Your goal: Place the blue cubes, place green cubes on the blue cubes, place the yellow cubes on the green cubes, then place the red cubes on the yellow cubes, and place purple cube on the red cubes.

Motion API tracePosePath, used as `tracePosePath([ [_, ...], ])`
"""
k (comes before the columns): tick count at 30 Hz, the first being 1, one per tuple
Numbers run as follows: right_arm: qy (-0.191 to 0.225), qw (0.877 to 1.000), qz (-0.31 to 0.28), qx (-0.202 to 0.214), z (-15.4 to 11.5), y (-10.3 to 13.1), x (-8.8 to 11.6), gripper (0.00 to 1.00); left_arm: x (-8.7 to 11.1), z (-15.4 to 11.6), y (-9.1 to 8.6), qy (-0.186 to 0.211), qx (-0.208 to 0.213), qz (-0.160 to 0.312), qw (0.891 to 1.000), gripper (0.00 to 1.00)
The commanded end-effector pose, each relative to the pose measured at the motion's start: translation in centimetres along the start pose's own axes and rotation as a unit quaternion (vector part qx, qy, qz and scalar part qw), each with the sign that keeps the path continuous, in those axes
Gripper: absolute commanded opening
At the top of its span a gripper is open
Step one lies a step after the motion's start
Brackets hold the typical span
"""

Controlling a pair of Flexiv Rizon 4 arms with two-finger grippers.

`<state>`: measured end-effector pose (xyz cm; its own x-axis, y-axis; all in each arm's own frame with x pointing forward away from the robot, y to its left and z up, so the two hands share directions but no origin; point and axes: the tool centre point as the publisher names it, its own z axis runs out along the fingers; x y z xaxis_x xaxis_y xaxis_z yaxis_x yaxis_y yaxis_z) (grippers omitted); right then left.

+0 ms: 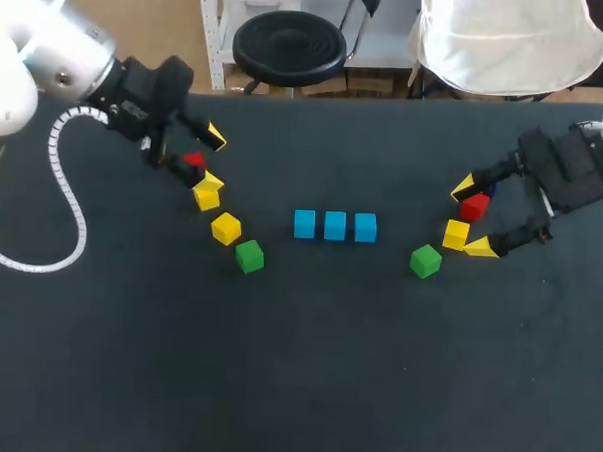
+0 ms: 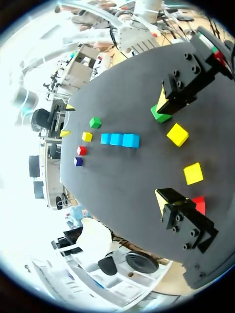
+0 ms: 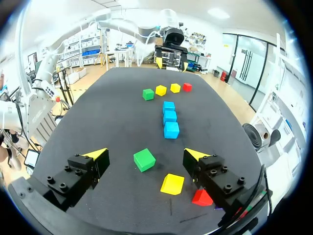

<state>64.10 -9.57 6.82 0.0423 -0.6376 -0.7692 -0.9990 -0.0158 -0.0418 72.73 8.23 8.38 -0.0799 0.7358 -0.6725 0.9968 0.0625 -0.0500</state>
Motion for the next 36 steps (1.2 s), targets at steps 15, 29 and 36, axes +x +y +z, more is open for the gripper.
tracePosePath([
  [15,-0.001,1.0,-0.001,0.0,0.0,0.0,0.0,1.0,-2.1,1.0,-0.3,0.04,-0.012,0.007,0.999,1.0],
  [29,-0.001,1.0,-0.001,0.0,0.0,0.0,0.0,1.0,-1.9,2.2,2.6,0.017,-0.001,0.004,1.0,1.0],
  [36,-0.001,1.0,-0.001,0.0,0.0,0.0,0.0,1.0,-2.8,2.3,3.8,0.004,-0.002,0.028,1.0,1.0],
])
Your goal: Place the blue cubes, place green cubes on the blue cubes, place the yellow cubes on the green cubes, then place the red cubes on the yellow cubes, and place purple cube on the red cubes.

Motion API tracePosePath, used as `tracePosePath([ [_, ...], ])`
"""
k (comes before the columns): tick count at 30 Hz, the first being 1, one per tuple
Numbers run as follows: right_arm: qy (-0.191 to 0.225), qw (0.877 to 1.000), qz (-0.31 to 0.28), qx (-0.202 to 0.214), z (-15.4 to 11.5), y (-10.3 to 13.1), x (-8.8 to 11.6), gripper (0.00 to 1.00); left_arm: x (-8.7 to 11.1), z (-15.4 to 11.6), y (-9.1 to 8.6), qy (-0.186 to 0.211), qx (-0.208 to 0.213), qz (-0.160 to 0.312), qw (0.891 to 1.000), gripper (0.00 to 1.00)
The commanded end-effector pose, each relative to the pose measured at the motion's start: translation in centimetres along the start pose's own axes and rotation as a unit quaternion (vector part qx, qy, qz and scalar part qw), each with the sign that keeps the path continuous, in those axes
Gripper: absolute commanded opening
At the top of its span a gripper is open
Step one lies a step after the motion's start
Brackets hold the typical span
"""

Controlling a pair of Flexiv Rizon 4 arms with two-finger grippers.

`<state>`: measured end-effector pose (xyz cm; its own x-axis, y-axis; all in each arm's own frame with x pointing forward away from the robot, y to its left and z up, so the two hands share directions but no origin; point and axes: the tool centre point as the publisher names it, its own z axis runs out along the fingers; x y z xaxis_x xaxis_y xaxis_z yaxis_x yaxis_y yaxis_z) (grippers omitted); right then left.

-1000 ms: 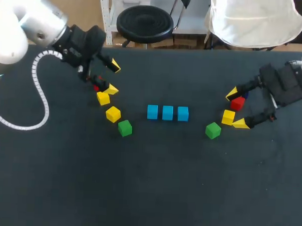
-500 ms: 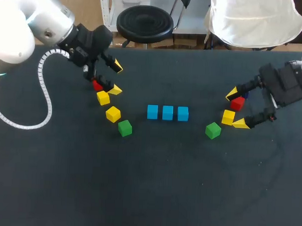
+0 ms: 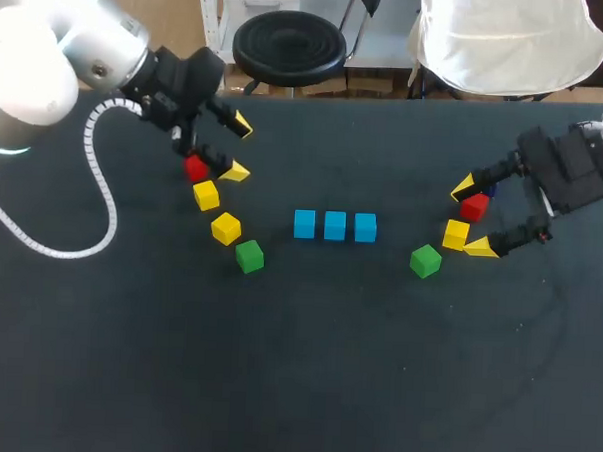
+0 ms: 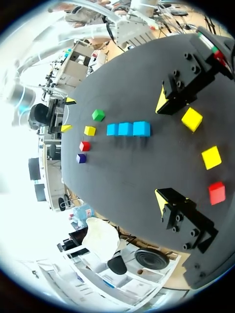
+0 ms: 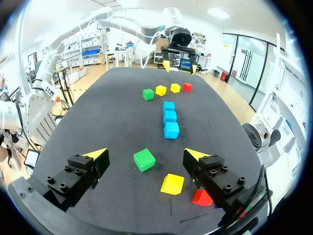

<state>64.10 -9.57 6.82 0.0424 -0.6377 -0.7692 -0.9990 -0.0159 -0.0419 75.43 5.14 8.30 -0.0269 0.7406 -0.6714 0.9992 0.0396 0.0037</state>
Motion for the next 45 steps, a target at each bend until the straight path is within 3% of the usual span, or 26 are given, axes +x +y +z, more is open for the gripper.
tracePosePath([
  [1,-0.001,1.0,-0.001,0.0,0.0,0.0,0.0,1.0,-0.4,0.1,1.5,0.003,0.01,0.003,1.0,1.0],
  [18,-0.001,1.0,-0.001,0.0,0.0,0.0,0.0,1.0,-0.8,-0.4,1.7,0.0,0.008,0.008,1.0,1.0],
  [23,0.006,0.989,-0.091,-0.118,3.6,0.3,-1.4,1.0,-0.8,-0.4,1.7,0.0,0.008,0.008,1.0,1.0],
  [27,-0.02,0.978,-0.135,-0.158,4.6,1.2,-1.3,1.0,-0.8,-0.4,1.7,0.0,0.008,0.008,1.0,1.0],
  [35,-0.033,0.976,-0.12,-0.177,3.4,3.0,0.6,1.0,-0.8,-0.4,1.7,0.0,0.008,0.008,1.0,1.0],
  [45,-0.022,0.977,-0.122,-0.172,3.7,3.0,0.6,1.0,-0.8,-0.4,1.7,0.0,0.008,0.008,1.0,1.0],
])
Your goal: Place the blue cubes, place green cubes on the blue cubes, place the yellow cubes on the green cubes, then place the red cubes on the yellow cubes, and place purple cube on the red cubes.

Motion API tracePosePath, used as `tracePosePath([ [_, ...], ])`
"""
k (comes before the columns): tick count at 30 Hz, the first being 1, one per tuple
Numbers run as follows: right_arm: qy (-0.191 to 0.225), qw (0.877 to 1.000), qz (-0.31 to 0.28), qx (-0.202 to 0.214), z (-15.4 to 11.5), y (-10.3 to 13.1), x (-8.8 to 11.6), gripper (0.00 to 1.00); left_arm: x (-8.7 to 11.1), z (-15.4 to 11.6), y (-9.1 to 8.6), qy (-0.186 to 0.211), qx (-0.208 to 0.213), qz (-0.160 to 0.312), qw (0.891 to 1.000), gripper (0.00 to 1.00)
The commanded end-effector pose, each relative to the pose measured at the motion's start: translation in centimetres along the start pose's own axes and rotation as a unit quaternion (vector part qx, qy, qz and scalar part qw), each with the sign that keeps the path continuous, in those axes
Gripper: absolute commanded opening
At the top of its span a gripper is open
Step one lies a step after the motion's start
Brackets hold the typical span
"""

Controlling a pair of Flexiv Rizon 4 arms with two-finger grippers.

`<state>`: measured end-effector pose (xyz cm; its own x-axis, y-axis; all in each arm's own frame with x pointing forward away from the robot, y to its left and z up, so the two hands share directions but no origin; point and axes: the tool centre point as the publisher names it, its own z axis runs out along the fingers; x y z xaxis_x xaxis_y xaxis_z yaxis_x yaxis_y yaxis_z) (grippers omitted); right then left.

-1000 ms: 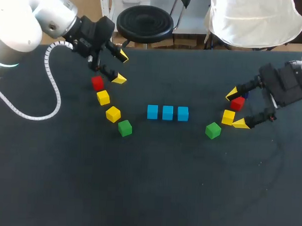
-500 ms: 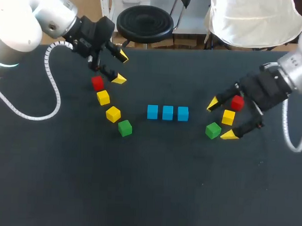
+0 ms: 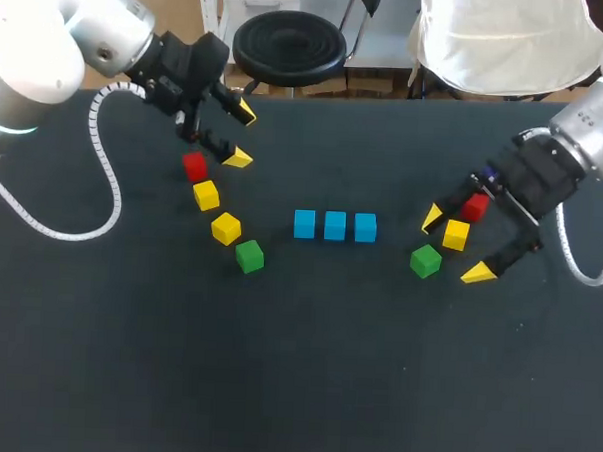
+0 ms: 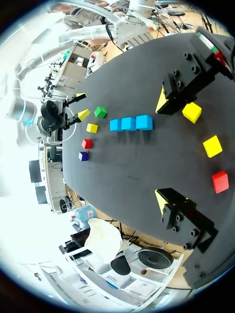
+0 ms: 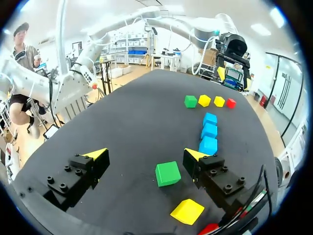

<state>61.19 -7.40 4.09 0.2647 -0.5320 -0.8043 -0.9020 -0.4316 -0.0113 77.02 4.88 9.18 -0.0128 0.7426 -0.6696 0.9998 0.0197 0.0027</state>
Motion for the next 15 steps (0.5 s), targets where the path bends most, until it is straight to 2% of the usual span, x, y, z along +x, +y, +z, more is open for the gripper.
tracePosePath([
  [1,0.018,1.0,0.0,0.01,0.6,-0.1,0.3,1.0,0.1,0.0,0.1,-0.001,0.001,0.001,1.0,1.0],
  [8,0.02,0.999,0.011,0.026,2.0,-0.4,2.6,1.0,0.1,0.0,0.1,-0.001,0.001,0.001,1.0,1.0],
  [15,0.013,1.0,-0.007,0.021,1.8,-1.1,3.2,1.0,0.1,0.0,0.1,-0.001,0.001,0.001,1.0,1.0],
])
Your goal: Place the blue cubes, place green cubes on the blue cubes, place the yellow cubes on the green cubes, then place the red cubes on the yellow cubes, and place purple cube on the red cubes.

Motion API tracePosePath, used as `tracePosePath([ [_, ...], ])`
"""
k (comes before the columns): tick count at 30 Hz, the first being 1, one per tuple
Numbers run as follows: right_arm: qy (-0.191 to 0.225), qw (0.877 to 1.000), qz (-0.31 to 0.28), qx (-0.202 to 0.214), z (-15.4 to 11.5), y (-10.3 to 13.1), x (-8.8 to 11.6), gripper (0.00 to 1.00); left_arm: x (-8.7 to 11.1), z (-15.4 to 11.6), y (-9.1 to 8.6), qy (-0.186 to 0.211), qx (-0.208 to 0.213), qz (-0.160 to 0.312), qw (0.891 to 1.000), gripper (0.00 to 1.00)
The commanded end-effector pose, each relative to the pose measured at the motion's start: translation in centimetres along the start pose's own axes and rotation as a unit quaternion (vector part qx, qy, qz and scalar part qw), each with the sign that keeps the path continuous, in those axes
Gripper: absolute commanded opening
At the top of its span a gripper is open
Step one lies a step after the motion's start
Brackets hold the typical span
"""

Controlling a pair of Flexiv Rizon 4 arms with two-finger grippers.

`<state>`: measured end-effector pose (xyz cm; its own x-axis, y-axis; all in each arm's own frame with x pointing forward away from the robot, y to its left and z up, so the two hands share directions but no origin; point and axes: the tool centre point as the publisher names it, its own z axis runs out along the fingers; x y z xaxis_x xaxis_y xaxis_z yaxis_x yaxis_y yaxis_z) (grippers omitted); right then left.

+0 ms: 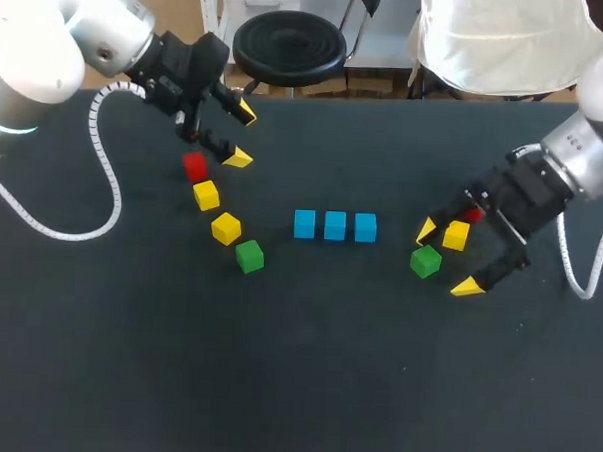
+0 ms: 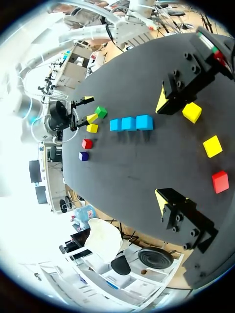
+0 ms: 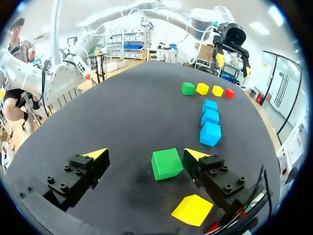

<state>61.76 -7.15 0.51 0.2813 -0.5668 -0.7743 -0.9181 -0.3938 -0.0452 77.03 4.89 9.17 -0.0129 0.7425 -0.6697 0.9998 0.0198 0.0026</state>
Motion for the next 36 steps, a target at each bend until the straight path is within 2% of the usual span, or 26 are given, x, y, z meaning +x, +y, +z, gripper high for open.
tracePosePath([
  [1,-0.013,1.0,-0.01,-0.005,-0.4,-0.7,0.3,1.0,0.1,0.0,0.1,-0.001,0.0,0.001,1.0,1.0],
  [17,-0.028,0.999,-0.019,-0.007,-0.8,-3.6,0.8,1.0,0.1,0.0,0.1,-0.001,0.0,0.001,1.0,1.0],
  [33,-0.041,0.999,-0.008,-0.009,0.2,-3.0,1.2,1.0,0.1,0.0,0.1,-0.001,0.0,0.001,1.0,1.0],
  [34,-0.041,0.999,-0.009,-0.008,0.3,-2.9,1.1,1.0,0.1,0.0,0.1,-0.001,0.0,0.001,1.0,1.0],
  [36,-0.042,0.999,-0.01,-0.007,0.3,-2.8,1.0,0.89,0.1,0.0,0.1,-0.001,0.0,0.001,1.0,1.0],
])
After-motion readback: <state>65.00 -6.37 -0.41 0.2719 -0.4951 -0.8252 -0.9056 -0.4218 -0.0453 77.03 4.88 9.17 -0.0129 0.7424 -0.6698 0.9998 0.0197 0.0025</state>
